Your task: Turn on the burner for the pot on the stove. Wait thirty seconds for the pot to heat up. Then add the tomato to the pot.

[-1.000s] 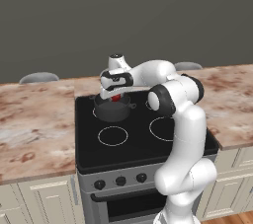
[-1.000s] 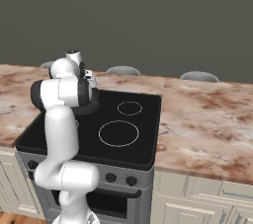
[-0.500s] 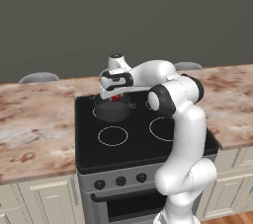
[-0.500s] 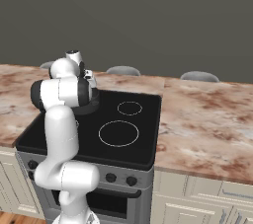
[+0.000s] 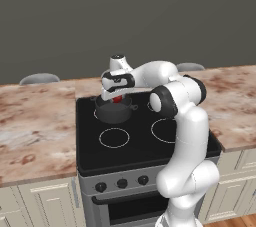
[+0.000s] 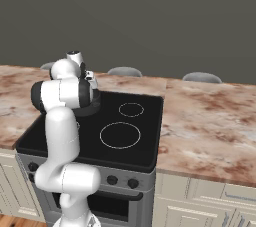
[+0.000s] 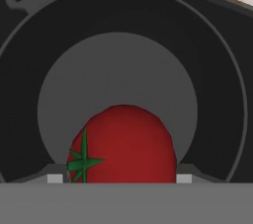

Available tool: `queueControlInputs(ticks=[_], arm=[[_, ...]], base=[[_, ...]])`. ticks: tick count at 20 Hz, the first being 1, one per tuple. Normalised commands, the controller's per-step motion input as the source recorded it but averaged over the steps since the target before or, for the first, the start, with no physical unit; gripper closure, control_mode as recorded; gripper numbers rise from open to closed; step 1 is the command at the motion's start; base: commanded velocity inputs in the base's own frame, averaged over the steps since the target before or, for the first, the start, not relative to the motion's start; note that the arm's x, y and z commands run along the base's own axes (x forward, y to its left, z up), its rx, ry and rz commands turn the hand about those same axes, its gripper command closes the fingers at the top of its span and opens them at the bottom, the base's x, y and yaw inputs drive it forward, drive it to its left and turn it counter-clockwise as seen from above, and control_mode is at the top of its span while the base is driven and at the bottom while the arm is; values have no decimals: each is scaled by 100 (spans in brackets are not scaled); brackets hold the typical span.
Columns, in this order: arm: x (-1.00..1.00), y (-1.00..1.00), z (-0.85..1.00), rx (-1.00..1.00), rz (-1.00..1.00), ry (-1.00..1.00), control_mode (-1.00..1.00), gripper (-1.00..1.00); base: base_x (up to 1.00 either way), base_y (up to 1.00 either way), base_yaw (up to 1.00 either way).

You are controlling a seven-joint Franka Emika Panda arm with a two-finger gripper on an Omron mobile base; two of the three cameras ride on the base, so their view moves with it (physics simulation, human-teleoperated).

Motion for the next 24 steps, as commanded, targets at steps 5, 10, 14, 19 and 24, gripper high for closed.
queueControlInputs(ticks=[5, 10, 14, 19, 24], arm=[[0, 0, 0, 0, 0, 0, -100, 100], [0, 0, 0, 0, 0, 0, -100, 100], [0, 0, 0, 0, 0, 0, -100, 100], [0, 0, 0, 0, 0, 0, -100, 100], [0, 0, 0, 0, 0, 0, -100, 100]], base=[[0, 0, 0], [0, 0, 0], [0, 0, 0], [0, 0, 0], [0, 0, 0]])
